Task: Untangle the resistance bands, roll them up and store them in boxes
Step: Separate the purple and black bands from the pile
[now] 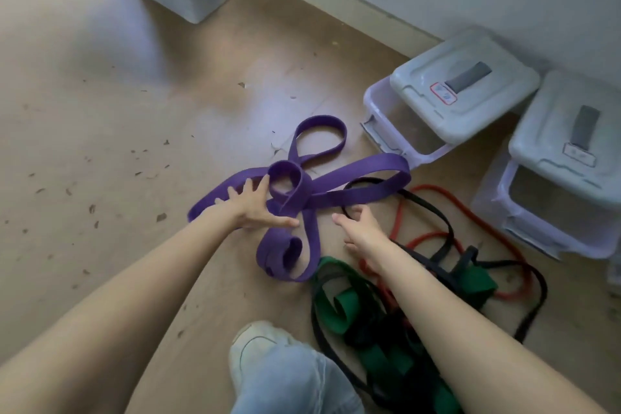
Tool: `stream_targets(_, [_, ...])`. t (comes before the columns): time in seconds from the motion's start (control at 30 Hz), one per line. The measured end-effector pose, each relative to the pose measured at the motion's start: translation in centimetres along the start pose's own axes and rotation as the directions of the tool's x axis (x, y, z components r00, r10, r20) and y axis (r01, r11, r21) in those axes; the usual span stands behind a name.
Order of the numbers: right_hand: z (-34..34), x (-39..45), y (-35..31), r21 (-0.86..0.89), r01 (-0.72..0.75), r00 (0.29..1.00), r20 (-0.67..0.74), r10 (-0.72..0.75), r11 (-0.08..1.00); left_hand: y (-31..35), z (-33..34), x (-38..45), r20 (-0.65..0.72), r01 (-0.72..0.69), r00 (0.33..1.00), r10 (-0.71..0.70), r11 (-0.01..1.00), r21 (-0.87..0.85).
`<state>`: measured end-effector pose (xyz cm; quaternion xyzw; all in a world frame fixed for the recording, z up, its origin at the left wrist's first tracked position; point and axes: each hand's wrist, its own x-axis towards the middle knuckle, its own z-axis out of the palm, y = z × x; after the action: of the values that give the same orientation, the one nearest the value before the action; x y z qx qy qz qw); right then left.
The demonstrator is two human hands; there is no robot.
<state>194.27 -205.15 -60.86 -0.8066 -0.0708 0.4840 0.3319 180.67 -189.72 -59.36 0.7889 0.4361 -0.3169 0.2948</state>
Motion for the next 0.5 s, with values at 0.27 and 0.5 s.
stream_targets(0.27, [3.1,0.3,0.2,0.483,-0.076,0.996,0.081,0.042,0.873,3.4,5.8,0.6,-0.275,0.053,0.961,-0.03,0.996,0.077])
stream_targets(0.5, [-4.3,1.7,0.2,0.363,0.148,0.833,-0.547,0.082,0.92,3.2,4.5,1.6,-0.241,-0.005,0.971,0.002,1.0,-0.014])
